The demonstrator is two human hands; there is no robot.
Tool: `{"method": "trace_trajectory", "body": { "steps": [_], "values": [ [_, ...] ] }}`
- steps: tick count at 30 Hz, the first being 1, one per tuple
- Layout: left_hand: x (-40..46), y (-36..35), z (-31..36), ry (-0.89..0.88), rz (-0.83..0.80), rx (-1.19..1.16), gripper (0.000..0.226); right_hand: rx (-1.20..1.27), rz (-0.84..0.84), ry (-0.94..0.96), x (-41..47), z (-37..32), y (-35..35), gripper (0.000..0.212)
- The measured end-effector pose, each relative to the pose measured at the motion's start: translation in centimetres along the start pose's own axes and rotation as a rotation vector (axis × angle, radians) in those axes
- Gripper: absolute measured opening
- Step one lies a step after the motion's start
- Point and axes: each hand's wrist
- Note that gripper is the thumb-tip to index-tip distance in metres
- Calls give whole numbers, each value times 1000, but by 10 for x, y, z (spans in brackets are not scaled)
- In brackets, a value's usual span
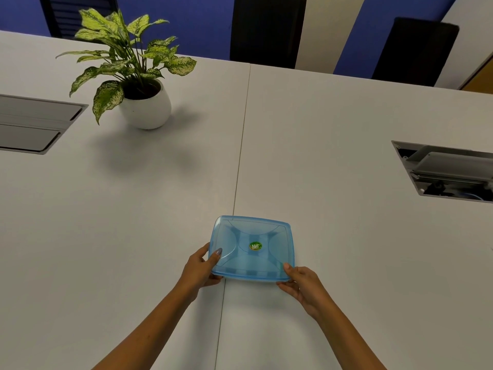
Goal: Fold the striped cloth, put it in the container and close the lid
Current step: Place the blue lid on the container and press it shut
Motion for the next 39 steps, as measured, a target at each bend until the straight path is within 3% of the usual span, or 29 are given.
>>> {"method": "trace_trajectory", "body": {
  "steps": [15,21,29,36,39],
  "values": [
    [3,1,1,10,9,7,58,-121,-3,-14,1,-7,4,38],
    [3,0,1,1,7,7,59,-85,16,17,4,-5,-1,27],
    [2,0,2,2,6,-1,58,-74,21,22,5,-4,-2,28],
    [2,0,1,4,20,-10,59,-408,110,110,3,-13,2,42],
    [2,-1,1,1,25,-10,60,-387,77,51,6,-21,0,43]
  ]
}}
Point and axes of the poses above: each hand's wrist, its own x-axis towards the middle knuckle, its own y-axis out of the back of the hand, z = x × y, and after that the axes turned 6 degrees about -y, right-handed
